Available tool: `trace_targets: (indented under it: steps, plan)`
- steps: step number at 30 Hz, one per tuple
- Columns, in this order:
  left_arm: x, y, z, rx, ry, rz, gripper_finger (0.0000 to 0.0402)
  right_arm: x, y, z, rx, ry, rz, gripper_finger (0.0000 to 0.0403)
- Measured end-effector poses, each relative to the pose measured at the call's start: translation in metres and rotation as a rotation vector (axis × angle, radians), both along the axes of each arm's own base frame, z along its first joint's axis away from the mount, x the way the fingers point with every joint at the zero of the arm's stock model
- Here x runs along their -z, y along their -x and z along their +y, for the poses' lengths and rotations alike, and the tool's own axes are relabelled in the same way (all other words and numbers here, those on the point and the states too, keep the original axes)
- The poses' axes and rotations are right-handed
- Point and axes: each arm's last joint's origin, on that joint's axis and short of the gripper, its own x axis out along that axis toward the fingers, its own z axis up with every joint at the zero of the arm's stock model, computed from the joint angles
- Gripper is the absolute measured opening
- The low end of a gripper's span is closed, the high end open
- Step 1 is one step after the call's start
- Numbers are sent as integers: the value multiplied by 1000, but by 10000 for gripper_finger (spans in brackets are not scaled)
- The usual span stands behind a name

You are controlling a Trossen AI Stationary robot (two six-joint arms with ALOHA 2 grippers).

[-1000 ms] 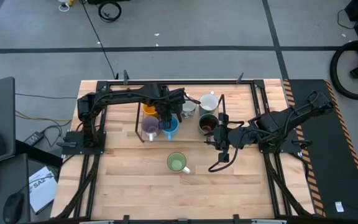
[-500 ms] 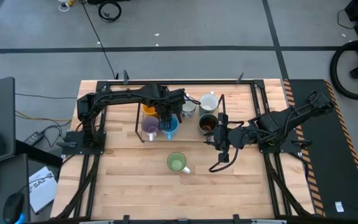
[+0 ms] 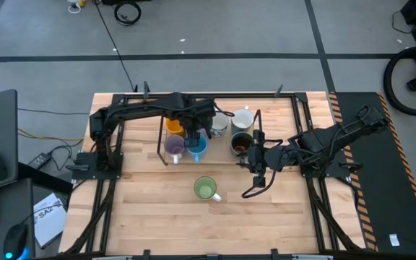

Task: Place coffee mugs
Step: Put the green mug on the shelf

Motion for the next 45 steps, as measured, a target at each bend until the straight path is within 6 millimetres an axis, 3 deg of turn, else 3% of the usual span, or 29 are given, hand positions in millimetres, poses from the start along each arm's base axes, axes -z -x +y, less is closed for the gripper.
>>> trace_targets:
  steps: [6,11,15,19,23,33,45]
  plan:
    - [-27,-2,-20,40,55,-49,229,0,2,-1,-4,8,11,128]
    - [-33,-7,-63,131,181,-86,229,-4,15,-6,12,2,39,128]
    - [-33,-8,-98,95,234,-96,229,-9,26,-12,55,41,38,128]
    - [-22,-8,-128,3,279,-90,229,-8,33,-16,98,87,46,128]
    - [1,-6,-152,-86,286,-59,229,4,37,-18,98,105,62,128]
    - [25,-4,-162,-309,306,-59,228,18,33,-16,59,119,38,128]
    - [57,1,-170,-364,351,-46,228,15,30,-9,21,67,-16,128]
